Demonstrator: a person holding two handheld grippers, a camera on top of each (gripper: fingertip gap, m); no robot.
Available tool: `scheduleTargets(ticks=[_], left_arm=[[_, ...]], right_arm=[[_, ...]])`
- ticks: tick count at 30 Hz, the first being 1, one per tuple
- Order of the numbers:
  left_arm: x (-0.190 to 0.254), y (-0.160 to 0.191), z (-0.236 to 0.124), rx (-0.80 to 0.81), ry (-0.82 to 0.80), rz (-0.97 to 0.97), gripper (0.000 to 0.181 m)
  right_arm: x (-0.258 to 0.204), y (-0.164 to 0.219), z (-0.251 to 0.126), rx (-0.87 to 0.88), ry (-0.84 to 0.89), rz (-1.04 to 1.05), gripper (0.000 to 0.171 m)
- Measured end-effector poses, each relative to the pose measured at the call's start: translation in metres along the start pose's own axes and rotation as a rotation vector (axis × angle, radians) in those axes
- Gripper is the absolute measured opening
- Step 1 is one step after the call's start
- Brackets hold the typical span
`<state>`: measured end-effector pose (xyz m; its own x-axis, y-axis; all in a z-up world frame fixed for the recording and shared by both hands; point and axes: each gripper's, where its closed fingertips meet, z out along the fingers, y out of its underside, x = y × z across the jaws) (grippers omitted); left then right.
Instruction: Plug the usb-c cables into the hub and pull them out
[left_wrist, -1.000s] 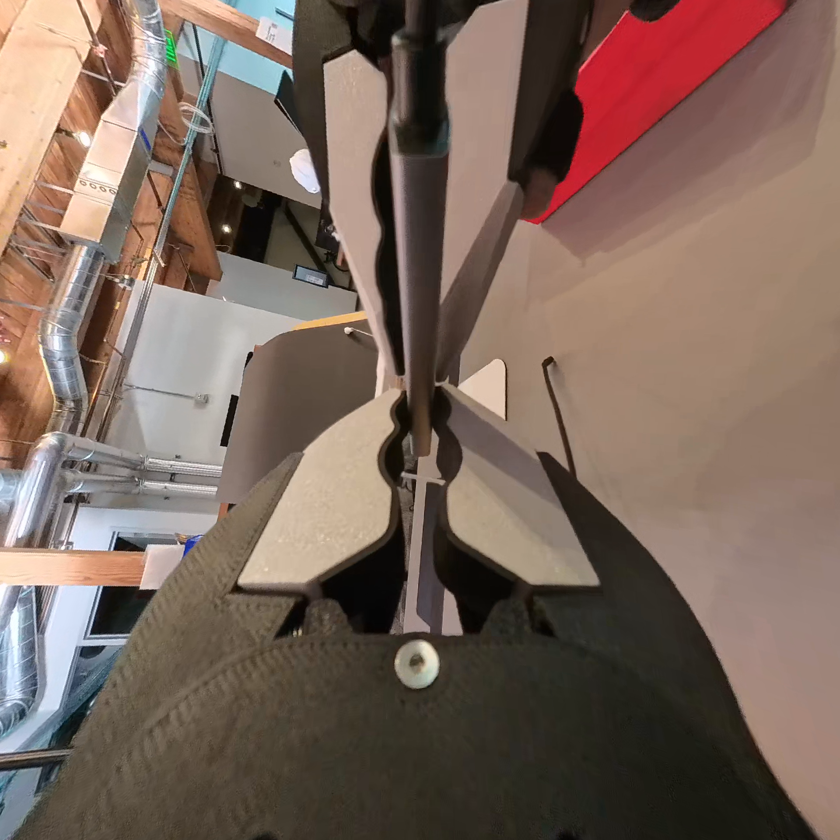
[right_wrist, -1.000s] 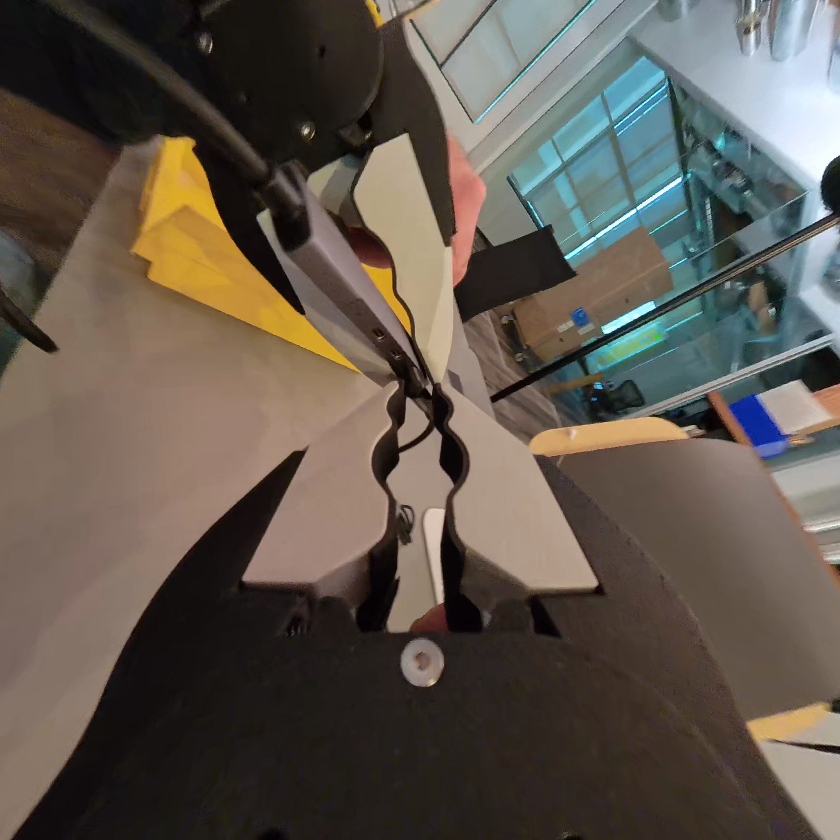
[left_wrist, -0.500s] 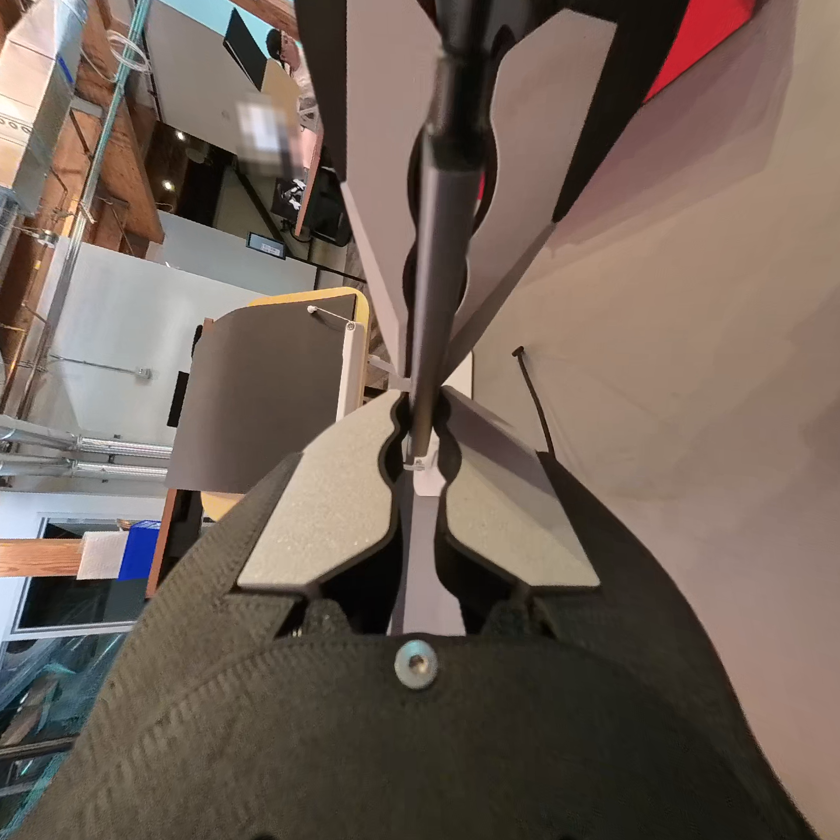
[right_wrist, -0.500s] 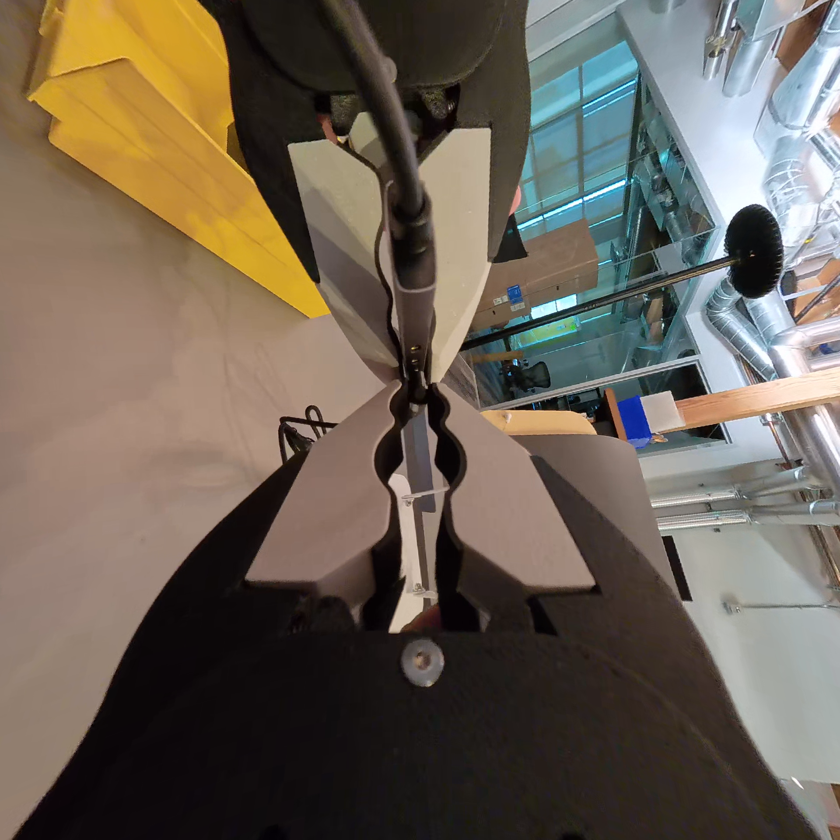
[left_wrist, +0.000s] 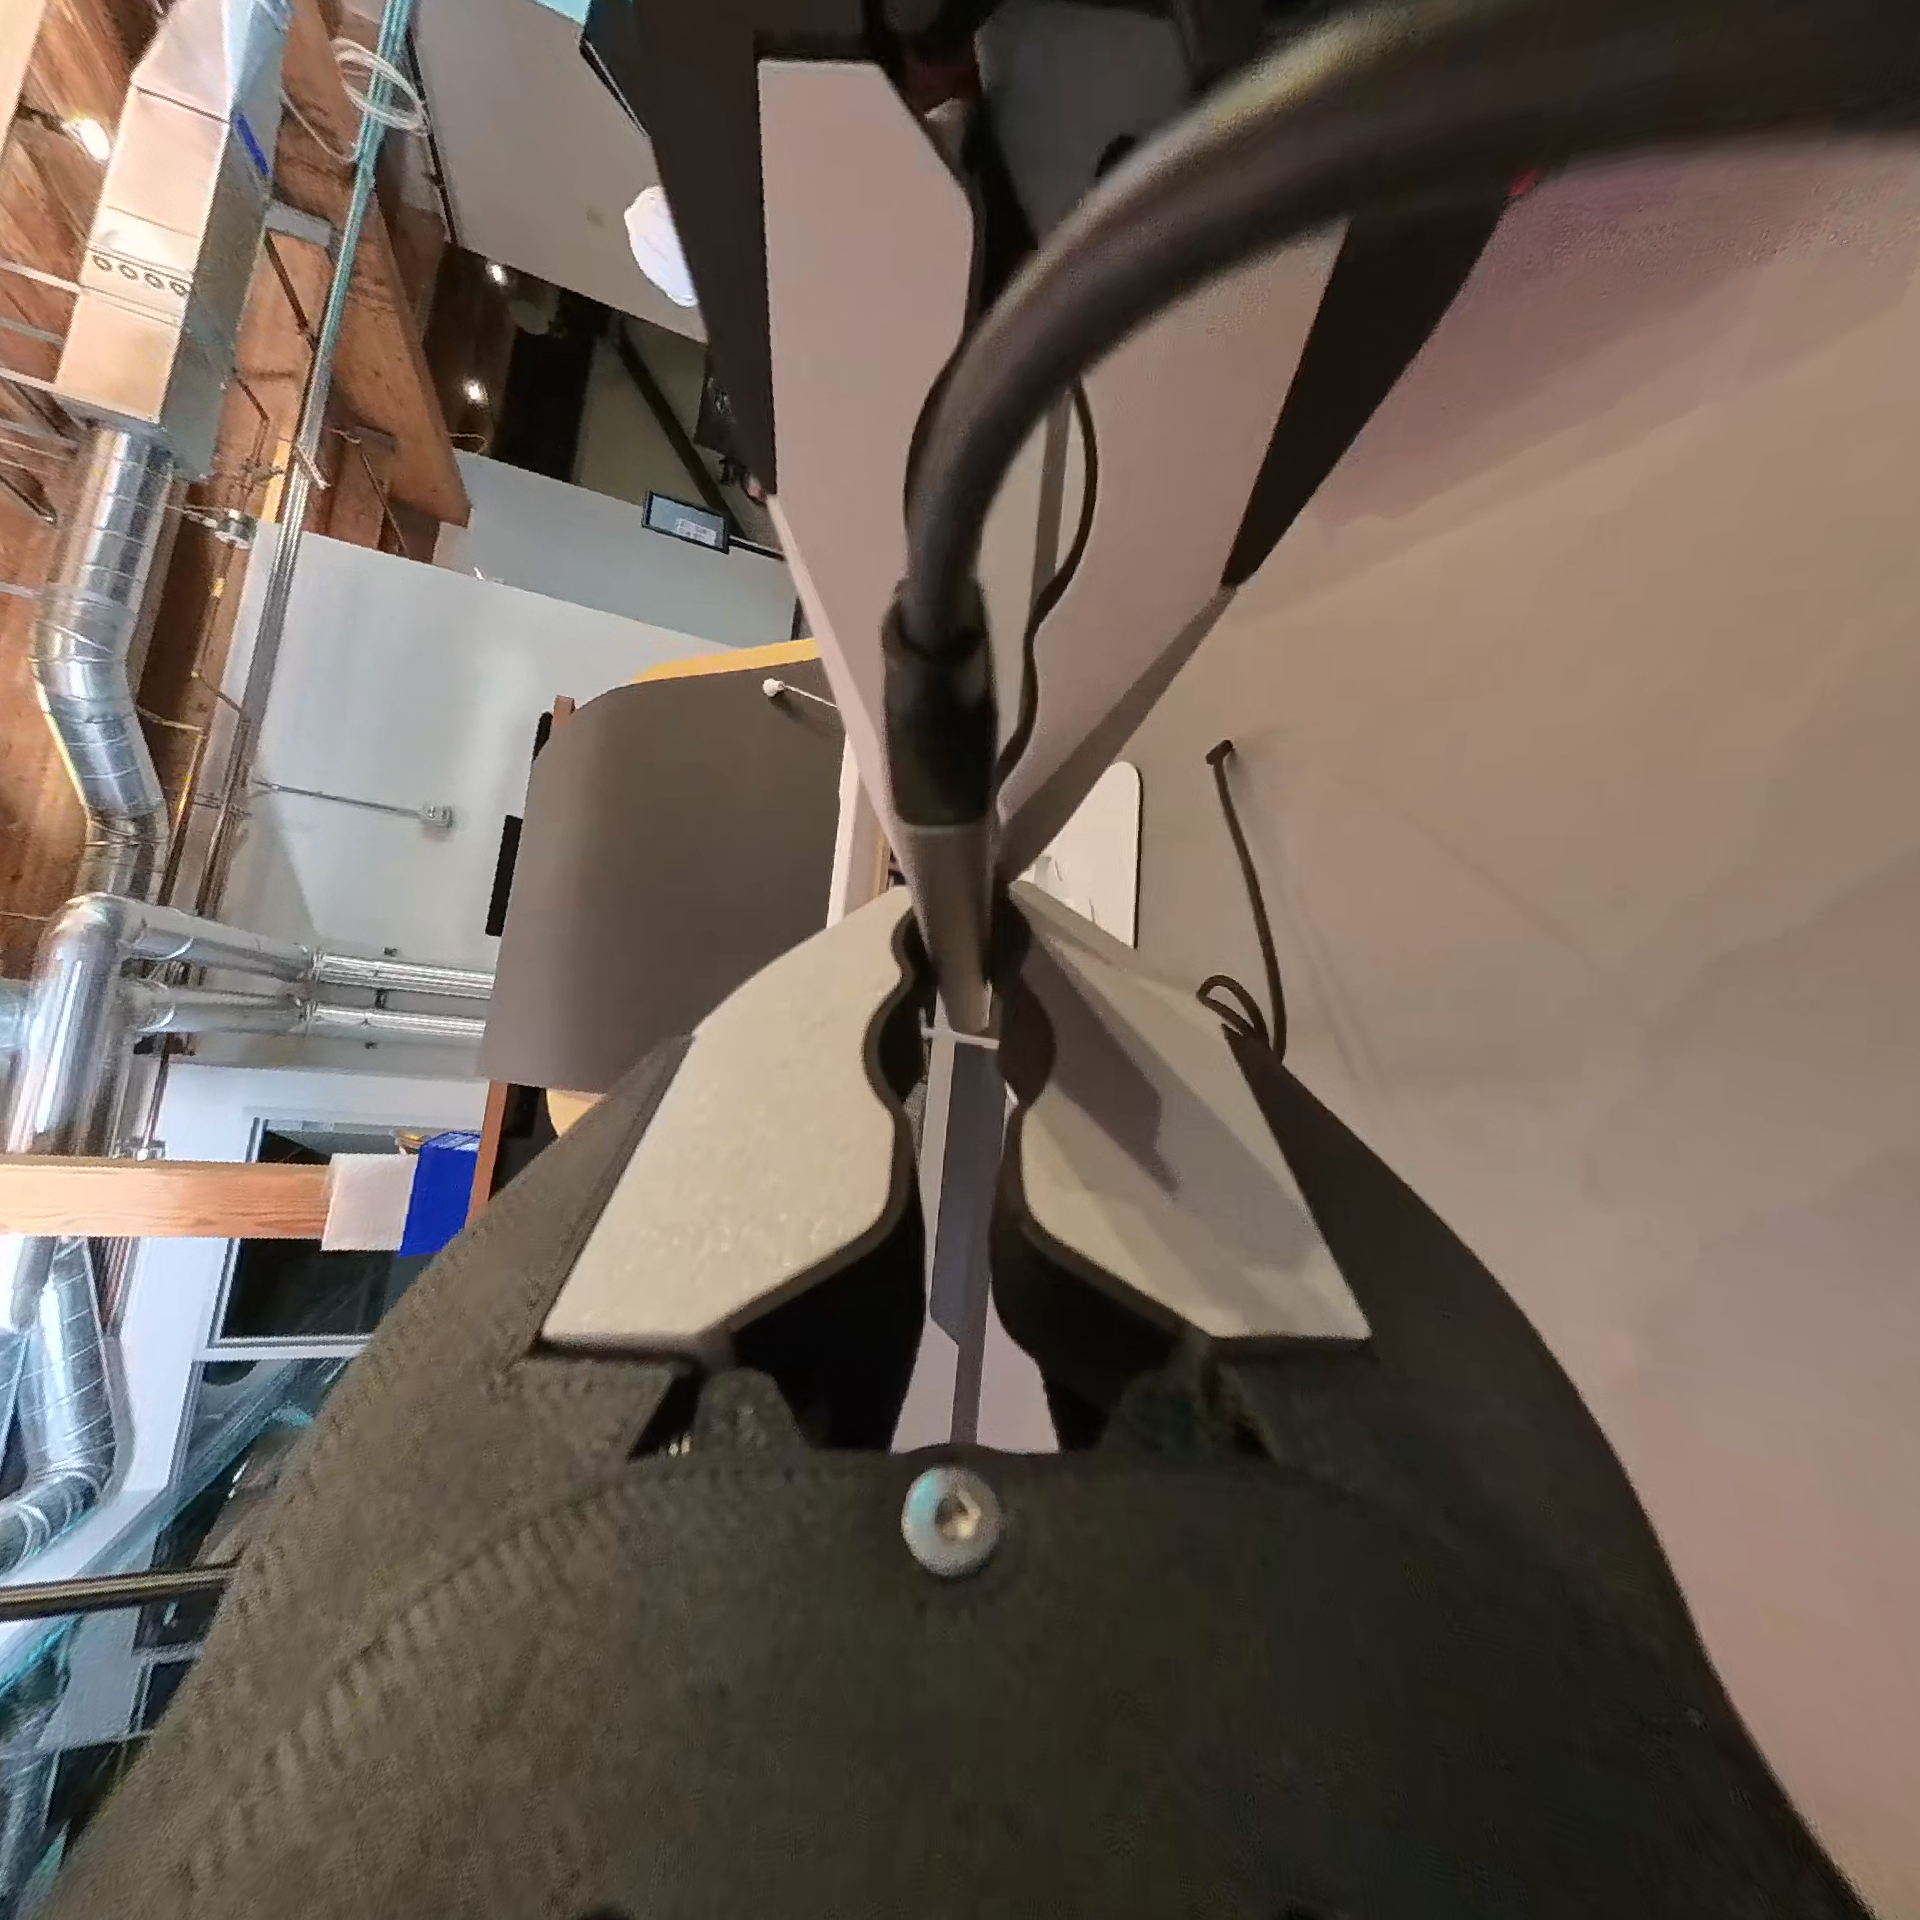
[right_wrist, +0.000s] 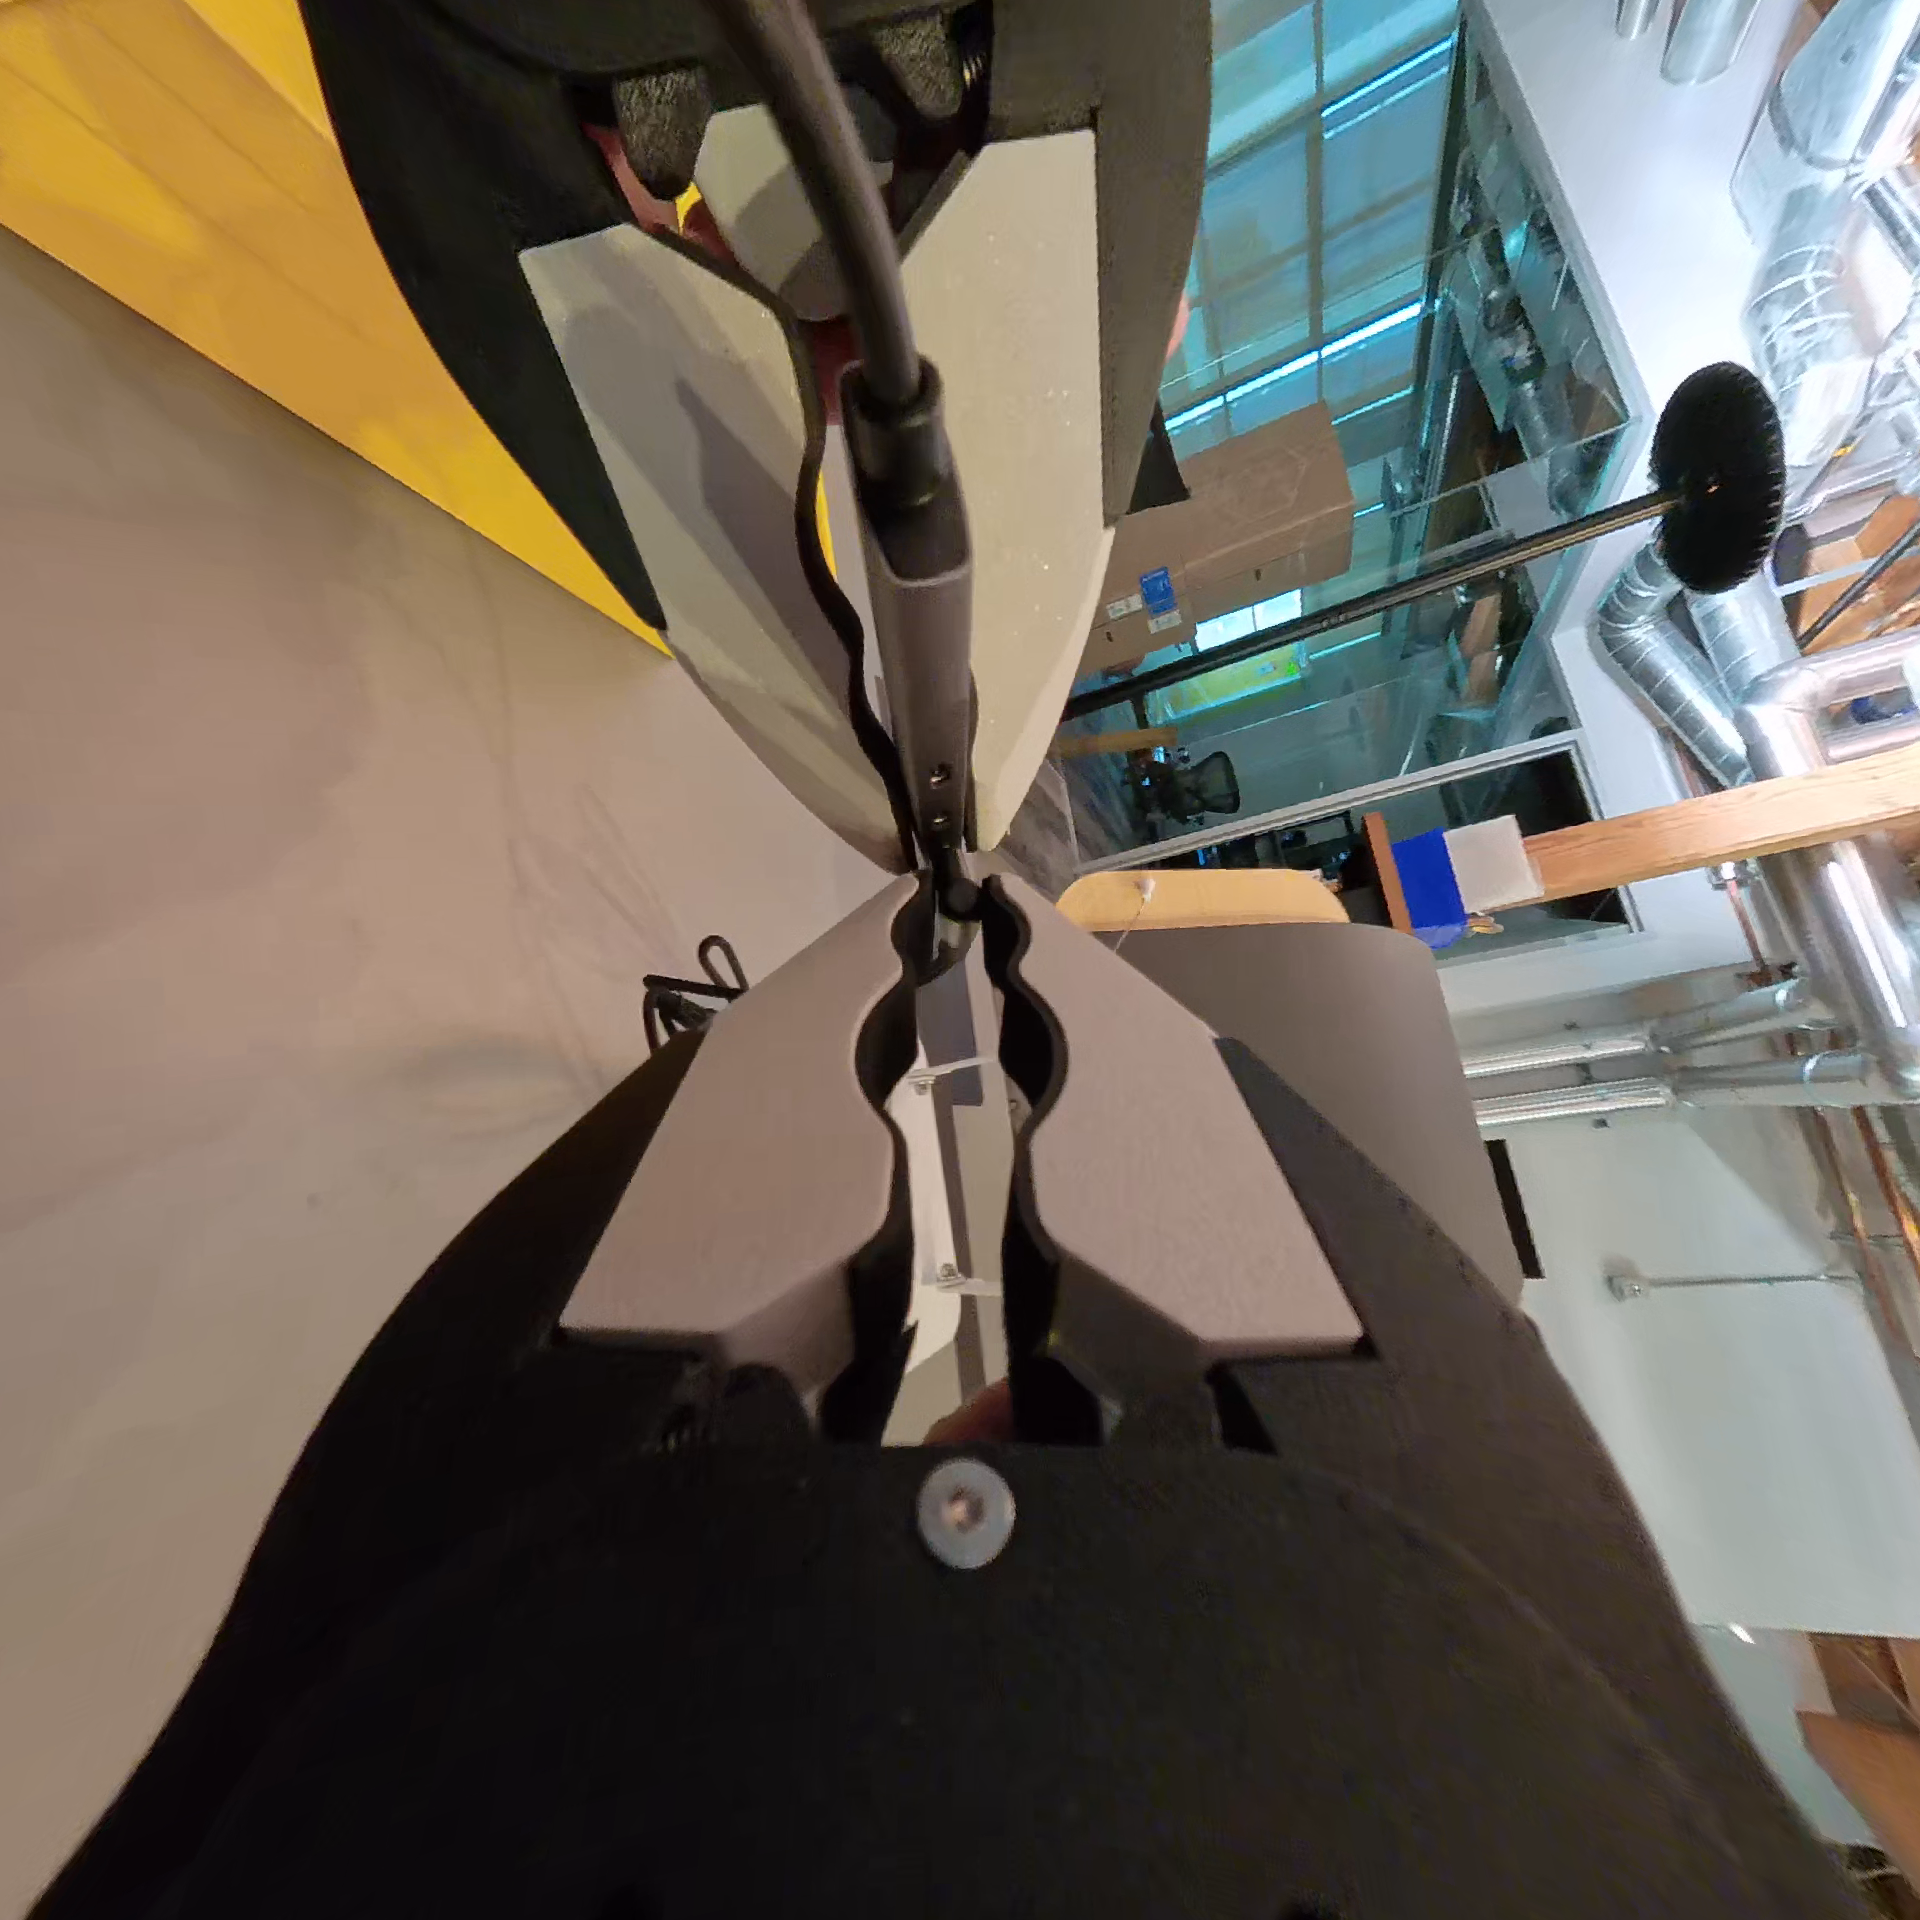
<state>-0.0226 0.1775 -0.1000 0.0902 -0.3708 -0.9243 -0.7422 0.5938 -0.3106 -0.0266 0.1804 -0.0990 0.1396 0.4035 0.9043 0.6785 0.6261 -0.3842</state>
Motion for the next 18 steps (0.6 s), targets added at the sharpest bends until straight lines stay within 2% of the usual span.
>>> scheduleTargets(ticks=[2, 8, 18], left_arm=[[0.001, 0.0, 0.001, -0.01, 0.006, -0.003, 0.009], [0.003, 0.0, 0.001, -0.029, 0.024, 0.006, 0.01], [0.026, 0.008, 0.003, -0.1, 0.158, 0.071, 0.009]], right_arm=[[0.001, 0.001, 0.0, -0.005, 0.009, -0.029, 0.009], [-0.003, 0.002, 0.001, -0.023, 0.008, -0.095, 0.005], [-0.029, 0.01, 0.005, -0.077, -0.172, -0.205, 0.005]])
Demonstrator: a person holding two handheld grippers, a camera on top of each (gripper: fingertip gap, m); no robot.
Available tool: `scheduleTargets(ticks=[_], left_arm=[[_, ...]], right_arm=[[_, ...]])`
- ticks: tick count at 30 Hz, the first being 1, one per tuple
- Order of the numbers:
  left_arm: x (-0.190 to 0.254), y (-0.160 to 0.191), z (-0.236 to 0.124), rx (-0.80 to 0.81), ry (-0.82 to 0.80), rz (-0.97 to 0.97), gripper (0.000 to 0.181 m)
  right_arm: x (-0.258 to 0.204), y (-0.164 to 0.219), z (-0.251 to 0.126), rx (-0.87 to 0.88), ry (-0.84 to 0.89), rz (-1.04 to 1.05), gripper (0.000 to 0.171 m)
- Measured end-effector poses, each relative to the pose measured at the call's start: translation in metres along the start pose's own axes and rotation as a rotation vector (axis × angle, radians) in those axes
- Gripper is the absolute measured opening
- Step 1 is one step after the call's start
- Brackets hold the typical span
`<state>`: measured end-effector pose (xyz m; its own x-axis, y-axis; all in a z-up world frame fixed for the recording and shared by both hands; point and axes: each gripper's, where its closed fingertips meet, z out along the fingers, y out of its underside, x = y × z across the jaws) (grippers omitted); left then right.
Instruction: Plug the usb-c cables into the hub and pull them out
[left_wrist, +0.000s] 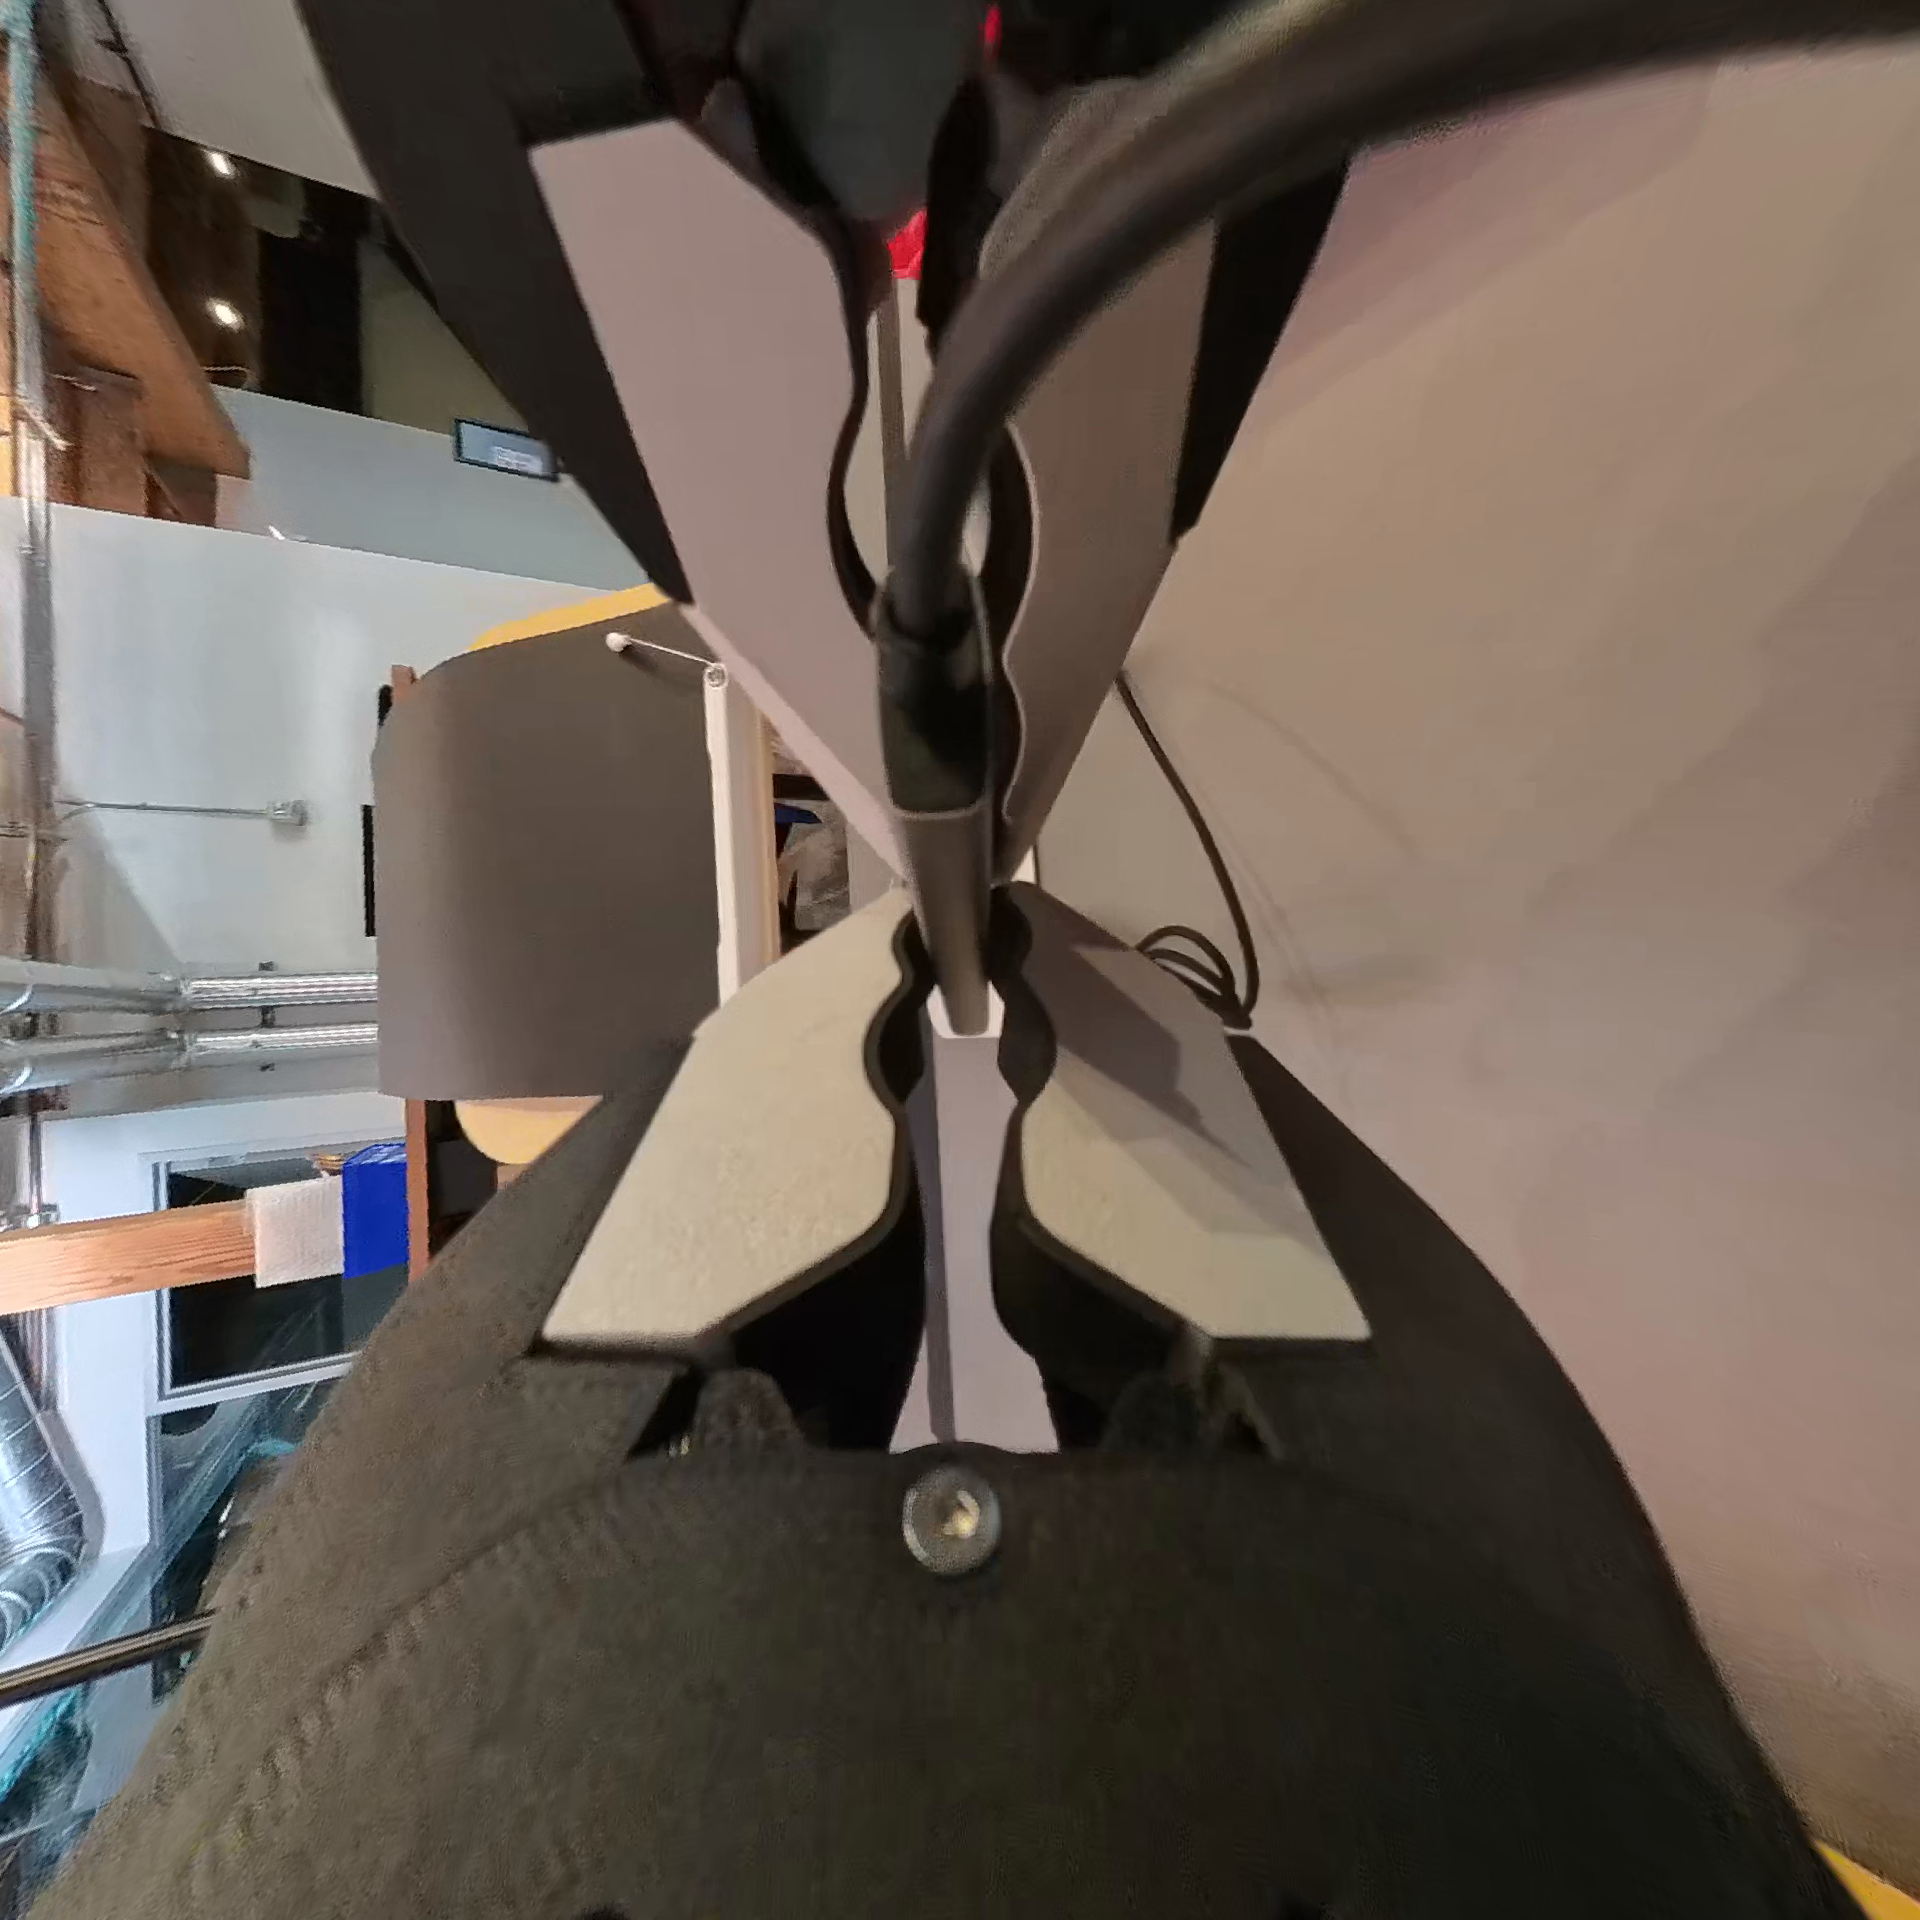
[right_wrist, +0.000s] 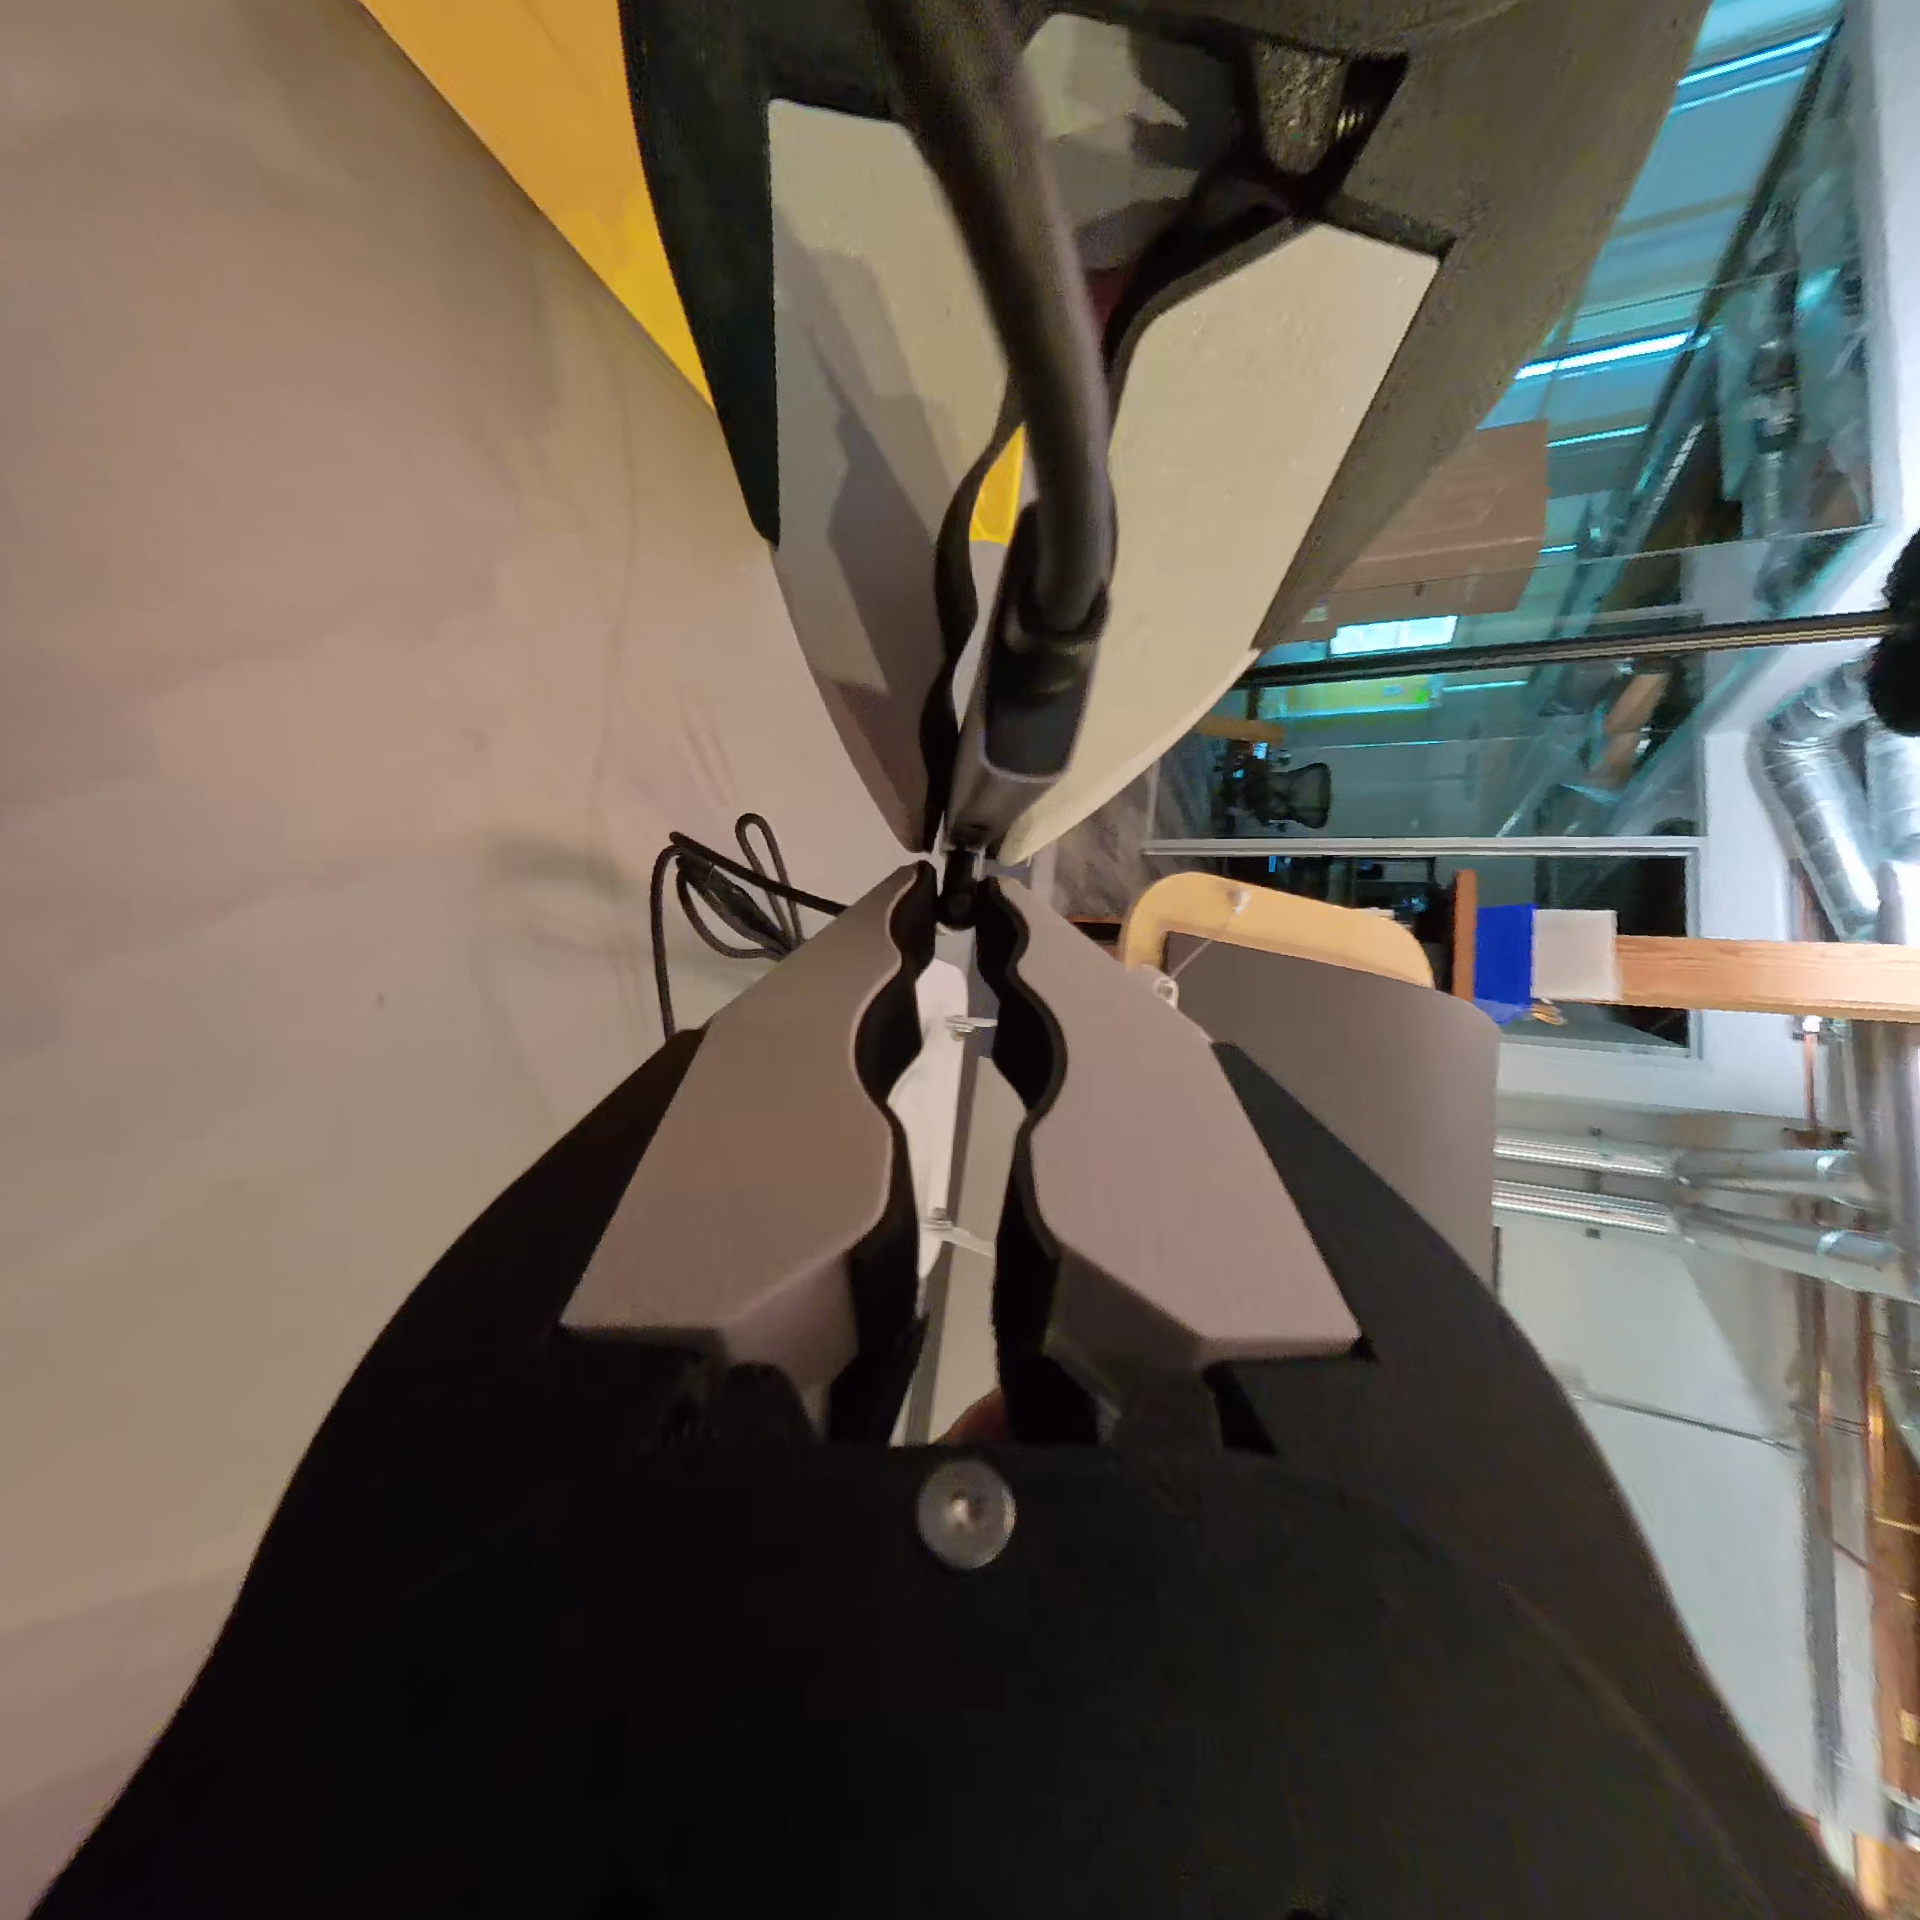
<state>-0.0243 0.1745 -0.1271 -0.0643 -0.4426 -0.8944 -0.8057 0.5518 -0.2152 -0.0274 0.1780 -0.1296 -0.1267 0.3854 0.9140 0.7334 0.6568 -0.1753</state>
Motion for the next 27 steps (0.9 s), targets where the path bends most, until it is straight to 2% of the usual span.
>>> scheduleTargets(ticks=[9, 22, 27], left_arm=[[0.015, 0.007, 0.009, 0.023, 0.087, -0.098, 0.01], [0.017, 0.007, 0.013, 0.109, 0.12, -0.233, 0.01], [0.021, 0.006, 0.015, 0.103, 0.122, -0.218, 0.01]], right_arm=[[-0.015, 0.006, 0.007, 0.02, -0.043, 0.145, 0.005], [-0.017, 0.009, 0.006, 0.027, -0.043, 0.22, 0.005], [-0.019, 0.011, 0.004, 0.021, -0.041, 0.214, 0.005]])
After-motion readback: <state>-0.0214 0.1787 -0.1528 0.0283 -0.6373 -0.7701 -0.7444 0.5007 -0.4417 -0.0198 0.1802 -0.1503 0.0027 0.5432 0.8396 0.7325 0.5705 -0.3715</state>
